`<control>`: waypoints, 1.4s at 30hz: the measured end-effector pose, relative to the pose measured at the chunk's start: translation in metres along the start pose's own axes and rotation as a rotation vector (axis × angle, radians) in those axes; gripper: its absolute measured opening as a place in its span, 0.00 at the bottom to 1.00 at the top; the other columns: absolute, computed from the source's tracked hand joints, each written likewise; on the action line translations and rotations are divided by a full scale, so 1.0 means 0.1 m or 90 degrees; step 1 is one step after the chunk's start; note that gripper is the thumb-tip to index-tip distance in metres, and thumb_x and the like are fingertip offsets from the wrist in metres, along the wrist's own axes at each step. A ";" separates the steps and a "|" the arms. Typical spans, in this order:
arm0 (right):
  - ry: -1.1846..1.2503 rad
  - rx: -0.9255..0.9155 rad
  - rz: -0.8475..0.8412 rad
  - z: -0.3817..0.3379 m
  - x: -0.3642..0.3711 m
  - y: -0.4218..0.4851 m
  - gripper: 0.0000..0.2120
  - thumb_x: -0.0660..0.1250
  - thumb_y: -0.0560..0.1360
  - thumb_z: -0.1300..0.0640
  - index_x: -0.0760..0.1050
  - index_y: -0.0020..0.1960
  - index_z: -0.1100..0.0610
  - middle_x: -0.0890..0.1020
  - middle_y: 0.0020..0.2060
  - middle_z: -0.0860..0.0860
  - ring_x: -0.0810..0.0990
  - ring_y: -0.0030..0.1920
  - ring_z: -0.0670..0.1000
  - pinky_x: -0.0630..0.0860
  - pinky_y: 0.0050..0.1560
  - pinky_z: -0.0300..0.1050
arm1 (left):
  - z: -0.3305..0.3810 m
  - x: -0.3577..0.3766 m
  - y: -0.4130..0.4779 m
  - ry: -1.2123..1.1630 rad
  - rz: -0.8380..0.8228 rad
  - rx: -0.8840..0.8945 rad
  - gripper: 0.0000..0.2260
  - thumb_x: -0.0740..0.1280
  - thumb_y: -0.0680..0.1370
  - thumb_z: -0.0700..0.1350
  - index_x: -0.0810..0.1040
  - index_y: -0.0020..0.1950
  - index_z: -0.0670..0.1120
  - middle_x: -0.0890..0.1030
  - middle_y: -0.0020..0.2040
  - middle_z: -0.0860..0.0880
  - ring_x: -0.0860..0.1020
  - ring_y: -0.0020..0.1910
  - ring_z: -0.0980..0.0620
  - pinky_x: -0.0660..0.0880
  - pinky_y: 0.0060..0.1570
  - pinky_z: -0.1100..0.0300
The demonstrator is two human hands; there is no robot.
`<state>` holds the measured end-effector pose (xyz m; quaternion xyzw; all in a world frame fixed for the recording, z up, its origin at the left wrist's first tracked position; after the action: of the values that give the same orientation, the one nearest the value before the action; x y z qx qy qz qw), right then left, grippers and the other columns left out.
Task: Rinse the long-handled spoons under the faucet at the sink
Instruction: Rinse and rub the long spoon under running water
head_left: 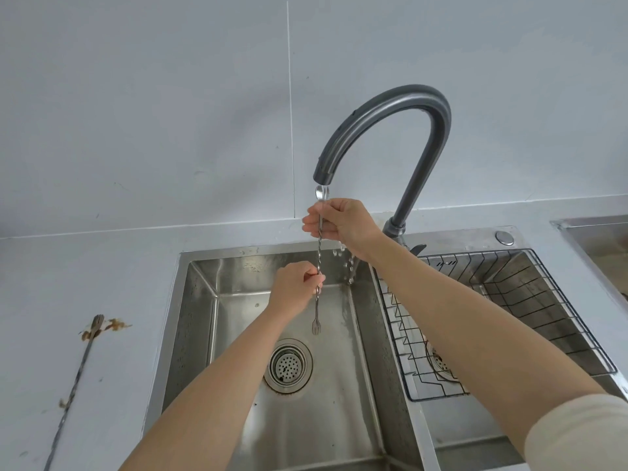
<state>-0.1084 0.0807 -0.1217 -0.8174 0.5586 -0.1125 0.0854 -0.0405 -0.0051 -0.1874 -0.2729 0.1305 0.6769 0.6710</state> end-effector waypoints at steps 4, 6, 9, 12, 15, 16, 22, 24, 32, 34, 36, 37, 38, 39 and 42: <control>-0.069 0.011 -0.010 0.06 0.04 -0.02 0.09 0.60 0.78 0.63 0.75 0.41 0.59 0.80 0.36 0.53 0.81 0.28 0.41 0.79 0.36 0.35 | 0.07 -0.06 0.10 -0.116 0.022 -0.028 0.09 0.65 0.74 0.38 0.76 0.33 0.44 0.79 0.31 0.46 0.80 0.37 0.41 0.78 0.44 0.51; -0.060 0.011 -0.017 0.09 0.04 -0.03 0.07 0.60 0.77 0.65 0.74 0.43 0.60 0.80 0.36 0.53 0.81 0.28 0.40 0.79 0.35 0.33 | 0.11 -0.08 0.13 -0.187 0.031 -0.050 0.11 0.66 0.74 0.37 0.75 0.32 0.46 0.78 0.31 0.47 0.78 0.35 0.43 0.77 0.38 0.56; -0.049 -0.004 -0.009 0.07 0.00 -0.01 0.05 0.61 0.76 0.68 0.75 0.46 0.62 0.80 0.35 0.53 0.82 0.28 0.40 0.79 0.35 0.31 | 0.22 -0.12 0.16 -0.259 0.031 -0.062 0.11 0.66 0.75 0.36 0.75 0.33 0.46 0.78 0.31 0.47 0.77 0.30 0.49 0.75 0.29 0.65; -0.051 -0.021 -0.007 0.01 -0.04 0.01 0.04 0.63 0.75 0.69 0.76 0.46 0.63 0.81 0.34 0.53 0.82 0.29 0.41 0.80 0.38 0.32 | 0.29 -0.13 0.18 -0.310 0.040 -0.060 0.08 0.66 0.75 0.37 0.77 0.35 0.44 0.78 0.32 0.46 0.77 0.31 0.50 0.76 0.27 0.68; -0.070 -0.035 -0.014 -0.03 -0.07 0.01 0.08 0.65 0.73 0.71 0.76 0.41 0.59 0.82 0.32 0.51 0.82 0.29 0.41 0.79 0.37 0.31 | 0.34 -0.11 0.19 -0.346 0.034 -0.063 0.08 0.65 0.75 0.37 0.78 0.37 0.43 0.78 0.33 0.45 0.77 0.33 0.50 0.76 0.29 0.70; -0.086 -0.037 -0.011 -0.03 -0.08 0.01 0.09 0.66 0.72 0.70 0.76 0.40 0.58 0.82 0.30 0.49 0.82 0.30 0.41 0.79 0.37 0.31 | 0.36 -0.11 0.19 -0.359 0.028 -0.060 0.09 0.64 0.76 0.37 0.77 0.36 0.44 0.78 0.33 0.45 0.77 0.33 0.50 0.75 0.29 0.70; -0.220 -0.055 0.009 0.01 -0.09 0.05 0.06 0.67 0.73 0.62 0.79 0.38 0.60 0.80 0.32 0.54 0.76 0.32 0.46 0.73 0.41 0.37 | 0.45 -0.17 0.17 -0.377 0.004 -0.073 0.10 0.63 0.78 0.42 0.77 0.36 0.49 0.78 0.34 0.48 0.77 0.33 0.51 0.75 0.31 0.67; -0.239 -0.051 0.019 0.00 -0.06 0.07 0.07 0.67 0.74 0.61 0.80 0.43 0.65 0.78 0.30 0.52 0.74 0.29 0.44 0.71 0.38 0.37 | 0.46 -0.19 0.19 -0.377 0.016 -0.079 0.10 0.62 0.78 0.41 0.76 0.36 0.49 0.78 0.34 0.48 0.77 0.32 0.51 0.76 0.30 0.67; -0.400 -0.030 -0.048 -0.03 0.00 0.06 0.11 0.61 0.77 0.61 0.80 0.50 0.65 0.75 0.29 0.47 0.74 0.26 0.38 0.70 0.32 0.28 | 0.41 -0.21 0.20 -0.482 0.052 -0.095 0.12 0.59 0.79 0.36 0.75 0.37 0.45 0.79 0.35 0.45 0.80 0.26 0.58 0.80 0.33 0.64; -0.420 -0.032 -0.040 -0.06 -0.01 0.04 0.14 0.60 0.78 0.60 0.78 0.45 0.69 0.73 0.28 0.50 0.69 0.29 0.44 0.68 0.34 0.34 | 0.39 -0.22 0.20 -0.517 0.063 -0.094 0.11 0.60 0.79 0.37 0.75 0.38 0.44 0.79 0.36 0.44 0.81 0.26 0.58 0.80 0.34 0.64; -0.428 -0.058 0.007 -0.15 -0.05 0.00 0.16 0.60 0.78 0.59 0.72 0.35 0.66 0.70 0.28 0.53 0.64 0.28 0.46 0.64 0.30 0.34 | 0.36 -0.26 0.21 -0.553 0.090 -0.096 0.10 0.59 0.79 0.36 0.75 0.39 0.42 0.79 0.37 0.44 0.81 0.28 0.58 0.80 0.36 0.64; -0.433 -0.082 0.036 -0.20 -0.07 -0.02 0.16 0.60 0.78 0.58 0.69 0.33 0.62 0.69 0.28 0.52 0.63 0.28 0.46 0.63 0.29 0.33 | 0.34 -0.28 0.21 -0.576 0.104 -0.099 0.09 0.59 0.79 0.36 0.74 0.40 0.42 0.80 0.38 0.44 0.82 0.28 0.58 0.80 0.36 0.64; -0.431 -0.106 0.067 -0.25 -0.08 -0.06 0.14 0.60 0.78 0.58 0.69 0.33 0.60 0.69 0.27 0.50 0.64 0.28 0.45 0.64 0.29 0.30 | 0.32 -0.30 0.22 -0.598 0.116 -0.103 0.09 0.59 0.79 0.36 0.74 0.40 0.42 0.80 0.38 0.44 0.82 0.29 0.57 0.81 0.36 0.64; -0.412 -0.126 0.097 -0.28 -0.10 -0.10 0.11 0.61 0.77 0.59 0.71 0.36 0.58 0.71 0.28 0.47 0.67 0.29 0.42 0.65 0.30 0.27 | 0.31 -0.31 0.22 -0.618 0.126 -0.107 0.09 0.59 0.79 0.36 0.73 0.40 0.42 0.80 0.39 0.45 0.82 0.29 0.57 0.81 0.35 0.65; -0.290 -0.150 0.164 -0.23 -0.15 -0.27 0.05 0.63 0.75 0.61 0.76 0.41 0.57 0.77 0.33 0.45 0.75 0.35 0.43 0.71 0.40 0.29 | 0.28 -0.34 0.21 -0.666 0.149 -0.120 0.09 0.58 0.79 0.36 0.73 0.40 0.43 0.80 0.40 0.46 0.82 0.30 0.58 0.80 0.35 0.66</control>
<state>-0.0964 0.1038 -0.0936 -0.7483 0.6333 0.1512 0.1269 -0.0684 -0.0193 -0.1500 0.0572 -0.2527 0.8012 0.5394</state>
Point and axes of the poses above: each hand's wrist, its own y-axis towards the middle knuckle, its own x-axis out of the palm, z = x × y, the point moved 6 cm from there along y, towards the middle knuckle
